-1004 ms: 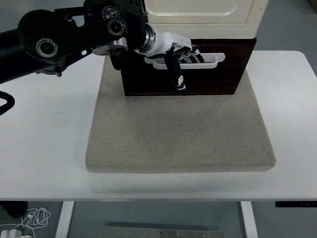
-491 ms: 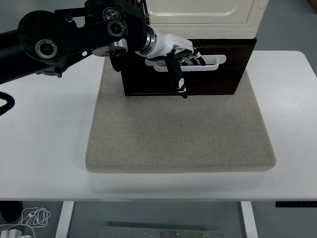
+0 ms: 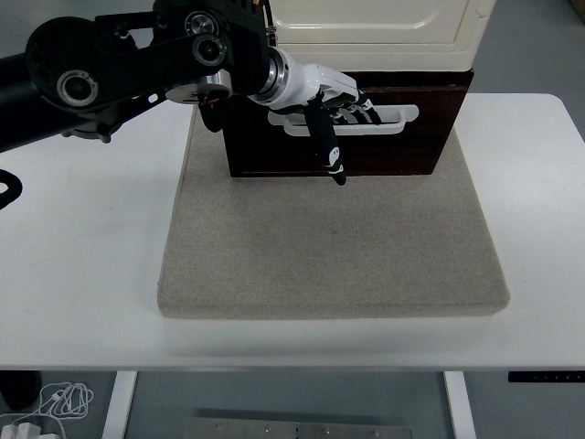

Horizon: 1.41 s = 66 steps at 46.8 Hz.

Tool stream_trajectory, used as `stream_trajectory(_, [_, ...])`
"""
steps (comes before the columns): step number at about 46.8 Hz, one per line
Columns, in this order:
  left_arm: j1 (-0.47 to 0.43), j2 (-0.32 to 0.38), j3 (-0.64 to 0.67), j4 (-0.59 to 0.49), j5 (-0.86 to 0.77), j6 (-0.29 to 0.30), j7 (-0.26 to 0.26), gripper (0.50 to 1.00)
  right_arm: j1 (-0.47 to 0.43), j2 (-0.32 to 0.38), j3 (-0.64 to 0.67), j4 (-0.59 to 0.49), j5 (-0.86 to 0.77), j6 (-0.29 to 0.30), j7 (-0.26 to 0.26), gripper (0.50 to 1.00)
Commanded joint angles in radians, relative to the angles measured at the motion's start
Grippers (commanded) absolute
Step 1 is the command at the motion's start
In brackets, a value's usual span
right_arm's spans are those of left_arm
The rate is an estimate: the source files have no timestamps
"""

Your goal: Open the drawer under the combination cabinet

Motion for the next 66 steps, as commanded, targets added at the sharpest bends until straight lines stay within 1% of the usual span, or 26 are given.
stream_trajectory(1, [0.0, 0.002, 0.0, -0.007, -0.002, -0.013, 0.0, 1.0, 0.0, 0.0, 0.0, -0.001, 0.0, 0.0, 0.0, 0.928])
stream_trajectory(4, [0.0, 0.007, -0.003, -0.009, -0.002, -0.022, 0.0, 1.0, 0.0, 0.0, 0.0, 0.001, 0.0, 0.0, 0.0, 0.928])
stream_trajectory(31, [0.002, 0.041, -0.013, -0.061, -0.003, -0.038, 0.0, 1.0, 0.0, 0.0, 0.0, -0.001, 0.0, 0.0, 0.0, 0.928])
stream_trajectory(60, [0.002, 0.041, -0.013, -0.073, -0.028, -0.055, 0.0, 1.0, 0.0, 0.0, 0.0, 0.0, 0.0, 0.0, 0.0, 0.928])
stream_trajectory(66, [-0.002, 0.041, -0.017, -0.073, -0.033, -0.076, 0.0, 1.0, 0.0, 0.0, 0.0, 0.001, 0.0, 0.0, 0.0, 0.928])
